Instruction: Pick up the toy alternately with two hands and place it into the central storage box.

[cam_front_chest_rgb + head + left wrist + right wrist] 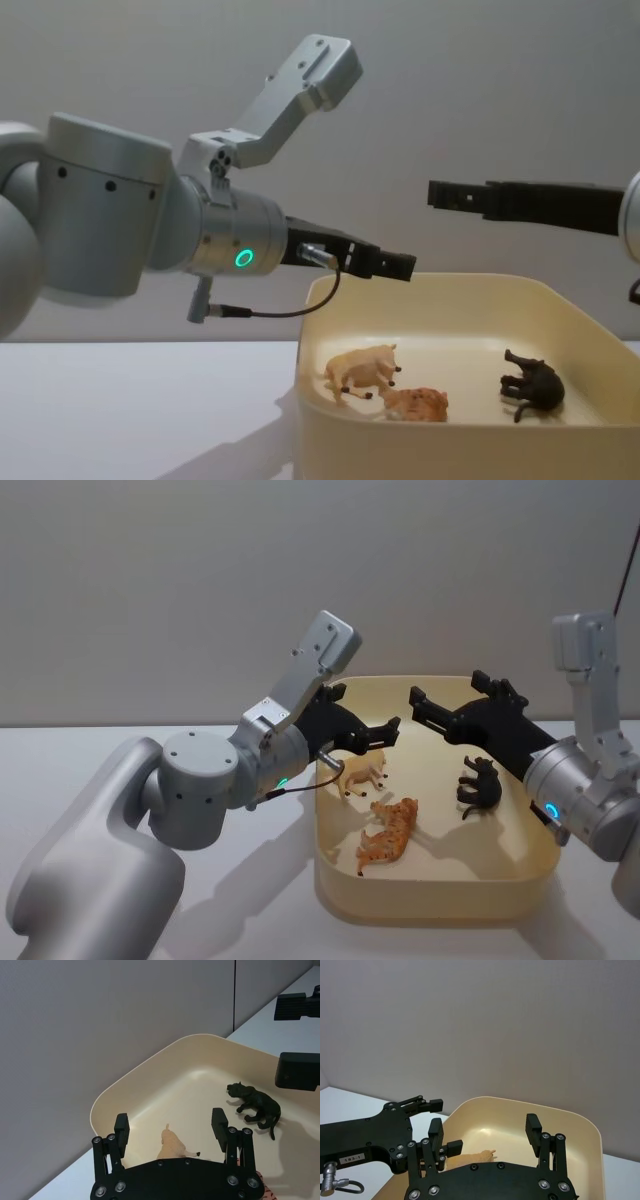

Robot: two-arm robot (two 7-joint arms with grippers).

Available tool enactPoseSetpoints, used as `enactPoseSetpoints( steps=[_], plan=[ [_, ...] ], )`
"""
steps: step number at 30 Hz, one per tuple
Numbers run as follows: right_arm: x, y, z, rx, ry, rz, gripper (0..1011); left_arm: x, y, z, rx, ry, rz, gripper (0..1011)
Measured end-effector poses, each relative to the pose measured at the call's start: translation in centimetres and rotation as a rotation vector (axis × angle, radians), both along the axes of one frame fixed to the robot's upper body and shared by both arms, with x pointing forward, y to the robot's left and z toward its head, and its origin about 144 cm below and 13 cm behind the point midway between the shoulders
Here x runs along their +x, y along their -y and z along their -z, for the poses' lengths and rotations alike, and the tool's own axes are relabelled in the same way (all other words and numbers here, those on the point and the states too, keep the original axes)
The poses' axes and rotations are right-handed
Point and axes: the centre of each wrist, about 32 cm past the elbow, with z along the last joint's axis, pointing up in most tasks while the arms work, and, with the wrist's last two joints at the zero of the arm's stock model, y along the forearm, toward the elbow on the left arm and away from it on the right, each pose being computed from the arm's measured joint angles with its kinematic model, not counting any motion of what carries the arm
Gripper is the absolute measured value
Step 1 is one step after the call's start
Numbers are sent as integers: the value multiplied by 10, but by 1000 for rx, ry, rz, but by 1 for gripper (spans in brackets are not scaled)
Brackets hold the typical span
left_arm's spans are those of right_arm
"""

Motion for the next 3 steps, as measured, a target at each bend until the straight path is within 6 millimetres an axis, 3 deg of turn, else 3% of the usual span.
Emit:
enactPoseSetpoints(
  steps=[3],
  plan=[
    [0, 0, 0, 0, 0, 0, 1001, 1, 0, 0, 1, -1, 2, 1001]
  ],
)
